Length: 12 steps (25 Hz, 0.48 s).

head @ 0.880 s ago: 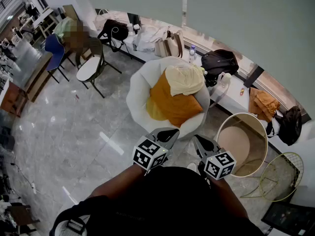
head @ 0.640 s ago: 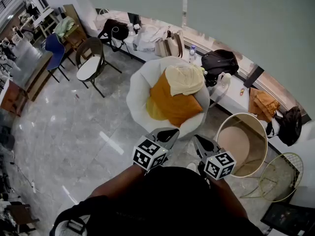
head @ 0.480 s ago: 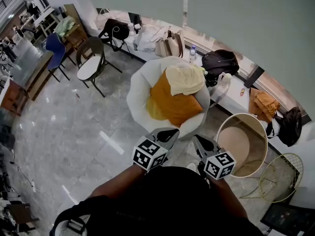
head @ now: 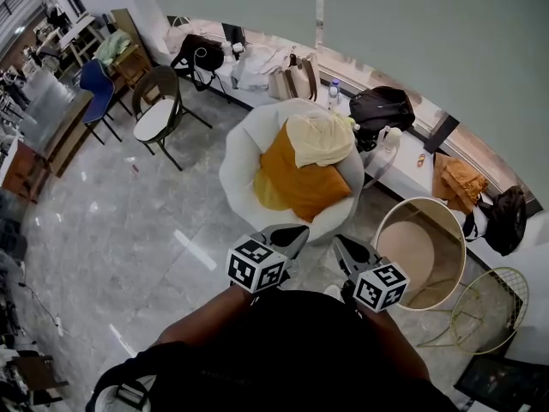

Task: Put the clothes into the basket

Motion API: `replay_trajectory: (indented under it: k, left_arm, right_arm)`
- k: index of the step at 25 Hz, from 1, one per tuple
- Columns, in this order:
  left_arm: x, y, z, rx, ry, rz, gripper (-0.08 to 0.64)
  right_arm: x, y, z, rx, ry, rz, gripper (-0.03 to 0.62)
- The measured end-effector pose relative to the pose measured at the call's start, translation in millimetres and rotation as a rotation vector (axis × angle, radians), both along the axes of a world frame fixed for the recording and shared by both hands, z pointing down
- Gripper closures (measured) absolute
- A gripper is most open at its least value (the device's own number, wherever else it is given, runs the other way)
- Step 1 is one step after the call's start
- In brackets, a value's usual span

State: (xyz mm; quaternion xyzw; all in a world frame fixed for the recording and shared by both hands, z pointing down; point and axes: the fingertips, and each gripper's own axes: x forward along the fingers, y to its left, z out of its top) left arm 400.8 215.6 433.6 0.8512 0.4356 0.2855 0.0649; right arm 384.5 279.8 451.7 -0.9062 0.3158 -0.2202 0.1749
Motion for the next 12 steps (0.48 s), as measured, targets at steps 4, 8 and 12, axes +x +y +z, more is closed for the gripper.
replay_trajectory:
  k: [4,8,12]
  left_arm:
    - [-2.1,9.6,2.1,0.01,-0.009,-0.019,0.56]
    - [-1.1,29.7,2.6,0.027,0.007,-0.034,0.56]
    - [-6.0,58.3,5.4,0.042,0.026,-0.043,0.56]
  right_arm:
    - [0.6,17.9,1.9,-0.008,0.006,0.017,0.577]
    - [0.6,41.3,3.3,-0.001,0.009,0.015,0.577]
    - [-3.4,70.8,4.2,-0.004,0.011,0.004,0.577]
